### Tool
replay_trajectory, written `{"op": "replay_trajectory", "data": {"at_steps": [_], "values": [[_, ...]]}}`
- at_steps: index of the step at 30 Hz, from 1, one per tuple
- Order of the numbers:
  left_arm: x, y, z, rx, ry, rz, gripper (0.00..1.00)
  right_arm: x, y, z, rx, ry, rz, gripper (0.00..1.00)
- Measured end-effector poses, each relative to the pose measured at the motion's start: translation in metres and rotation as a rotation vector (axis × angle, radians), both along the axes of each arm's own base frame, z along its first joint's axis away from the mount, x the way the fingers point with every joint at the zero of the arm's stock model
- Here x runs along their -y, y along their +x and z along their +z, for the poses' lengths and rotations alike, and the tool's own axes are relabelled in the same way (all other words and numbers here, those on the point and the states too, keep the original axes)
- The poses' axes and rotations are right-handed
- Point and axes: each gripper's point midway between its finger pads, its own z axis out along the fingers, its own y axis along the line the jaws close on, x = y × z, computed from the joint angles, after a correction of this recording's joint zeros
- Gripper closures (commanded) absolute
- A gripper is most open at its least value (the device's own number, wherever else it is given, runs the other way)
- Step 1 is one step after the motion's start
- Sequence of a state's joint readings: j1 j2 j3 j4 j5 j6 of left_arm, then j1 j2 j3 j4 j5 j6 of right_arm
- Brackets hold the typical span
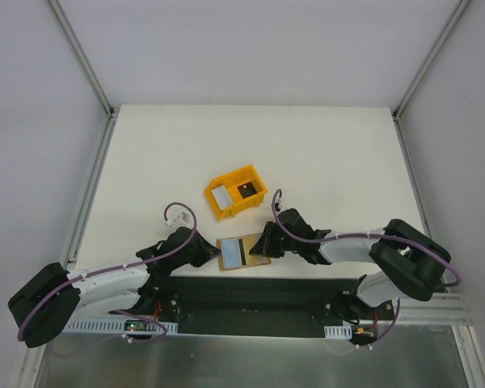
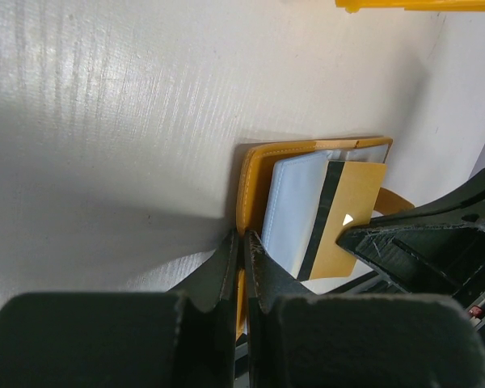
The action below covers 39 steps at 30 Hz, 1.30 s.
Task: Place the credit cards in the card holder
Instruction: Insert the credit card into the card holder.
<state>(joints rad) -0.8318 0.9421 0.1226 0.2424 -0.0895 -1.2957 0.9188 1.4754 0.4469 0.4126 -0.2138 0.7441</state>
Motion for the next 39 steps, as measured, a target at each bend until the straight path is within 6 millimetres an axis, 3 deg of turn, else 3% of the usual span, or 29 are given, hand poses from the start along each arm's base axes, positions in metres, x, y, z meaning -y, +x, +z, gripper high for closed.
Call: {"op": "replay_trajectory", "data": {"at_steps": [32, 39], "values": [[-0.002, 0.000, -0.001, -0.002, -0.017, 0.024, 1.00, -0.016, -0.003, -0.002, -0.058, 0.051, 0.000, 0.99], [-0.002, 0.000, -0.001, -0.003, -0.018, 0.024, 1.00, -0.018, -0.003, -0.003, -0.053, 0.040, 0.009, 0.83]]}}
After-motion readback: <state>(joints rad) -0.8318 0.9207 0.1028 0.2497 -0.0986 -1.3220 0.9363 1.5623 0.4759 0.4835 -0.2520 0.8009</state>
